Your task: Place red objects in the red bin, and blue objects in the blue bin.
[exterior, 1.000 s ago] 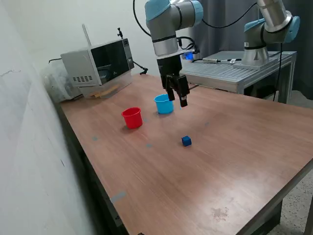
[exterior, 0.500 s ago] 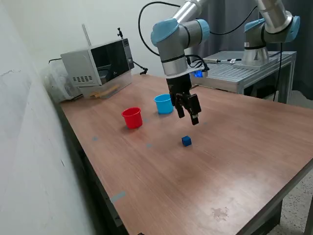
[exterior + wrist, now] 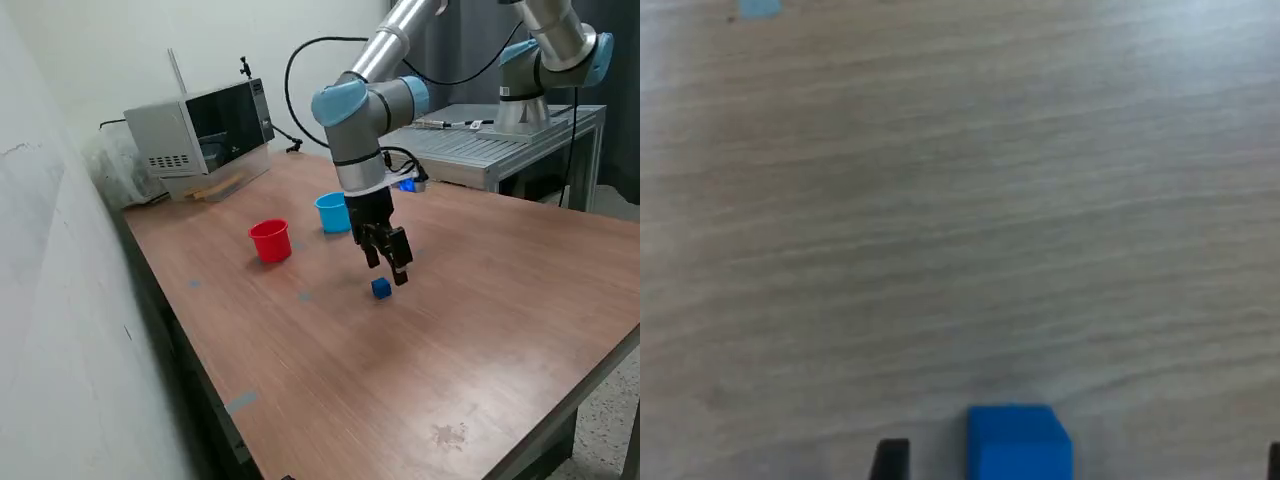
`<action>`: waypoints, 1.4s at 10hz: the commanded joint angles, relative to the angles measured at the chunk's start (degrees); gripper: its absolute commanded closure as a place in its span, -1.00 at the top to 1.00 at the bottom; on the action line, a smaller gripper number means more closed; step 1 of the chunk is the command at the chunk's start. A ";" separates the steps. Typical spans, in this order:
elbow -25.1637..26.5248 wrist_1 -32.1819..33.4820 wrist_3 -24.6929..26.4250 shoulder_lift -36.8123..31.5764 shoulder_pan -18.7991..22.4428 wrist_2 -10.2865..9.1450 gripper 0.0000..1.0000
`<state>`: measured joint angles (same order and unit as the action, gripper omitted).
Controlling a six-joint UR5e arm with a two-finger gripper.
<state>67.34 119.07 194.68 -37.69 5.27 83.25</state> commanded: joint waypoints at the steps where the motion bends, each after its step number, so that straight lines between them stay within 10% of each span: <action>1: -0.01 1.07 0.00 1.65 0.00 0.68 1.00; 5: -0.01 3.28 0.09 1.75 0.00 3.76 1.00; 6: -0.01 3.28 0.00 1.75 0.00 3.67 -1.00; 11: -0.10 3.10 0.00 1.66 0.00 4.19 -1.00; 14: 2.26 3.10 0.00 -6.31 -0.78 9.98 -1.00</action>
<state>68.17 122.22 194.63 -40.00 4.93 90.41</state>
